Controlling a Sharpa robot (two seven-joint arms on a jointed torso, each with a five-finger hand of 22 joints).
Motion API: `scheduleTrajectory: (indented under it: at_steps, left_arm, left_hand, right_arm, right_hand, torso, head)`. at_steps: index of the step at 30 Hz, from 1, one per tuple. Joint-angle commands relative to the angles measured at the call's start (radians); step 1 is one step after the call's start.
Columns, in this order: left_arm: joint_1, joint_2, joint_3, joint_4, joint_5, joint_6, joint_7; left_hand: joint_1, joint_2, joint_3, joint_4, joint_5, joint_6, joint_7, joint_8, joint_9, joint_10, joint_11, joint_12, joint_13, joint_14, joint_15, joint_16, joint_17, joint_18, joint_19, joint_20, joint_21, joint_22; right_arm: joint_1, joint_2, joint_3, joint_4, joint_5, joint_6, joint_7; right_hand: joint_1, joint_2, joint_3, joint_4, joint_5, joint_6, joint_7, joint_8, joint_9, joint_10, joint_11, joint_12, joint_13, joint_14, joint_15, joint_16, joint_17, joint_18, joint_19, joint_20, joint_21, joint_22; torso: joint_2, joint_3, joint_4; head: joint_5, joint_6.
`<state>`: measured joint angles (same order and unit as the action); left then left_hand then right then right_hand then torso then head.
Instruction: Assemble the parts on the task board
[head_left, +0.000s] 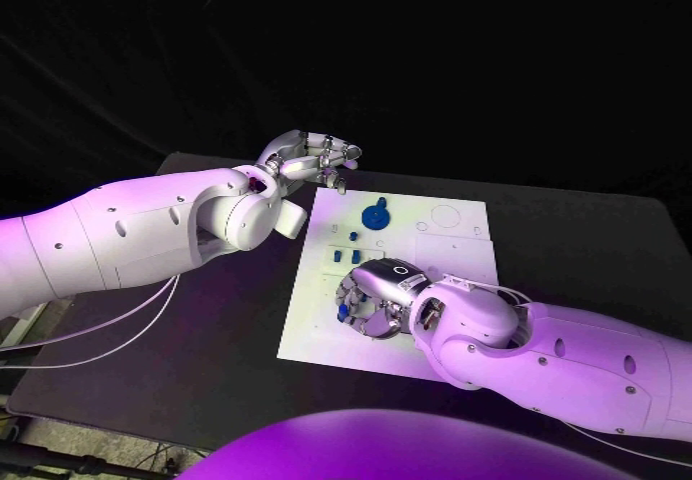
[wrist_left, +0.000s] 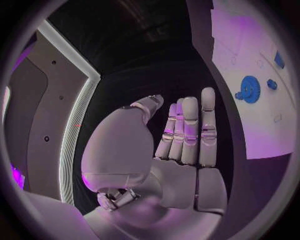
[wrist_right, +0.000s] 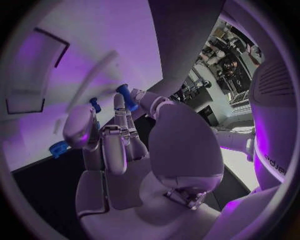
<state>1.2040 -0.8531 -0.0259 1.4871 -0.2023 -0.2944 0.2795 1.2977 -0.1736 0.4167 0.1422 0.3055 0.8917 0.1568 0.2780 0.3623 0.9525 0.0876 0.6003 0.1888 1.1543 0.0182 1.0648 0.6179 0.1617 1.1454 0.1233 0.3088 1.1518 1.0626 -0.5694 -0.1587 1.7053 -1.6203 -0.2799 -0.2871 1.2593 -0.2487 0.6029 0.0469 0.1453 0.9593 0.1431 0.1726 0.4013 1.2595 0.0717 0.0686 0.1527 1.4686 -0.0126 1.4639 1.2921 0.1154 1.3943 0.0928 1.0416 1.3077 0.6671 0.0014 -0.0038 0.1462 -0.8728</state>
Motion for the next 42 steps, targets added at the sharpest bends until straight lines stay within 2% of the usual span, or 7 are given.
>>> scheduleTrajectory:
  at_steps: [1, 12, 21, 25, 27, 30, 42]
  left_arm:
    - [0.001, 0.001, 0.001, 0.002, -0.002, 0.014, 0.003]
    - [0.001, 0.0, 0.001, 0.001, -0.003, 0.016, 0.0]
    - [0.0, -0.002, -0.001, -0.001, -0.003, 0.017, 0.0]
    - [0.0, -0.007, -0.003, 0.001, -0.002, 0.02, 0.001]
    - [0.0, -0.01, -0.005, 0.003, -0.002, 0.022, 0.003]
    - [0.0, -0.015, -0.008, 0.008, -0.001, 0.024, 0.004]
    - [0.0, -0.022, -0.012, 0.021, 0.0, 0.028, 0.009]
  left_hand:
    - [-0.003, 0.009, 0.0, 0.005, -0.001, -0.005, -0.001, 0.001, -0.001, -0.007, 0.003, -0.004, -0.001, -0.003, 0.003, -0.002, -0.001, 0.017, 0.008, 0.002, -0.006, -0.001]
    - [-0.002, 0.009, -0.001, 0.006, -0.002, -0.005, -0.001, 0.002, -0.001, -0.009, 0.003, -0.004, -0.002, -0.004, 0.003, -0.003, -0.002, 0.017, 0.008, 0.002, -0.007, -0.001]
    - [-0.002, 0.009, -0.002, 0.006, -0.003, -0.005, -0.001, 0.002, -0.001, -0.009, 0.004, -0.004, -0.002, -0.005, 0.003, -0.003, -0.003, 0.017, 0.008, 0.002, -0.008, -0.002]
    - [-0.003, 0.008, -0.002, 0.007, -0.003, -0.005, -0.001, 0.002, -0.001, -0.01, 0.004, -0.004, -0.002, -0.005, 0.003, -0.004, -0.003, 0.017, 0.008, 0.002, -0.008, -0.002]
    - [-0.003, 0.008, -0.003, 0.007, -0.003, -0.005, -0.001, 0.002, -0.001, -0.01, 0.004, -0.004, -0.002, -0.005, 0.004, -0.004, -0.003, 0.017, 0.008, 0.002, -0.008, -0.002]
    - [-0.003, 0.007, -0.004, 0.007, -0.003, -0.005, 0.0, 0.002, -0.001, -0.01, 0.004, -0.004, -0.002, -0.006, 0.004, -0.004, -0.003, 0.017, 0.008, 0.002, -0.009, -0.002]
    - [-0.005, 0.004, -0.007, 0.009, -0.003, -0.006, 0.0, 0.002, -0.001, -0.012, 0.005, -0.004, -0.002, -0.008, 0.005, -0.004, -0.004, 0.016, 0.007, 0.003, -0.01, -0.002]
  right_arm:
    - [-0.001, -0.005, 0.0, 0.007, -0.018, -0.02, -0.01]
    - [0.003, -0.068, 0.003, 0.066, -0.007, -0.151, 0.013]
    - [0.082, -0.238, 0.011, 0.13, 0.345, -0.197, 0.036]
    - [0.112, -0.342, 0.012, 0.152, 0.503, -0.162, 0.032]
    - [0.119, -0.393, 0.011, 0.164, 0.541, -0.142, 0.024]
    - [0.124, -0.459, 0.009, 0.184, 0.558, -0.124, 0.005]
    - [0.086, -0.573, -0.003, 0.227, 0.366, -0.114, -0.137]
  right_hand:
    - [-0.007, -0.009, -0.007, 0.001, 0.006, -0.018, 0.0, -0.009, -0.004, -0.001, -0.002, 0.005, 0.003, 0.045, 0.004, 0.001, -0.002, -0.008, 0.0, 0.001, -0.003, 0.01]
    - [-0.011, -0.018, -0.044, 0.009, 0.007, -0.114, -0.008, -0.054, -0.033, 0.007, -0.014, 0.011, 0.02, 0.047, -0.006, 0.003, 0.001, -0.01, 0.004, -0.007, 0.002, 0.016]
    - [-0.064, -0.018, -0.114, 0.064, 0.038, 0.03, -0.022, 0.04, 0.014, 0.099, -0.028, 0.101, 0.1, 0.051, -0.016, 0.012, 0.017, -0.013, 0.013, -0.015, 0.019, 0.029]
    - [-0.1, -0.009, -0.214, 0.125, 0.073, 0.035, -0.057, 0.089, 0.099, 0.1, -0.066, 0.384, 0.363, 0.056, -0.052, 0.02, 0.026, -0.024, 0.03, -0.04, 0.061, 0.056]
    - [-0.087, 0.009, -0.261, 0.163, 0.077, 0.031, -0.06, 0.107, 0.147, 0.094, -0.065, 0.833, 0.79, 0.066, -0.064, 0.041, 0.072, -0.03, 0.041, -0.043, 0.086, 0.073]
    - [-0.061, 0.021, -0.306, 0.202, 0.078, 0.026, -0.061, 0.105, 0.175, 0.132, -0.067, 1.099, 1.037, 0.077, -0.05, 0.065, 0.138, -0.033, 0.052, -0.048, 0.116, 0.092]
    - [-0.037, 0.018, -0.411, 0.243, 0.061, 0.016, -0.056, 0.088, 0.186, 0.13, -0.063, 1.157, 1.094, 0.079, -0.046, 0.072, 0.157, -0.035, 0.056, -0.045, 0.126, 0.103]
  torso:
    - [0.0, 0.0002, -0.0002]
    - [-0.002, 0.0001, -0.0009]
    - [-0.005, -0.0021, -0.0025]
    - [-0.008, -0.0036, -0.0062]
    - [-0.01, -0.0039, -0.009]
    - [-0.014, -0.0039, -0.0123]
    - [-0.021, -0.007, -0.0196]
  head:
    - [-0.001, 0.0]
    - [-0.01, 0.0]
    - [-0.033, 0.0]
    - [-0.052, 0.002]
    - [-0.067, 0.002]
    - [-0.09, 0.0]
    - [-0.132, 0.0]
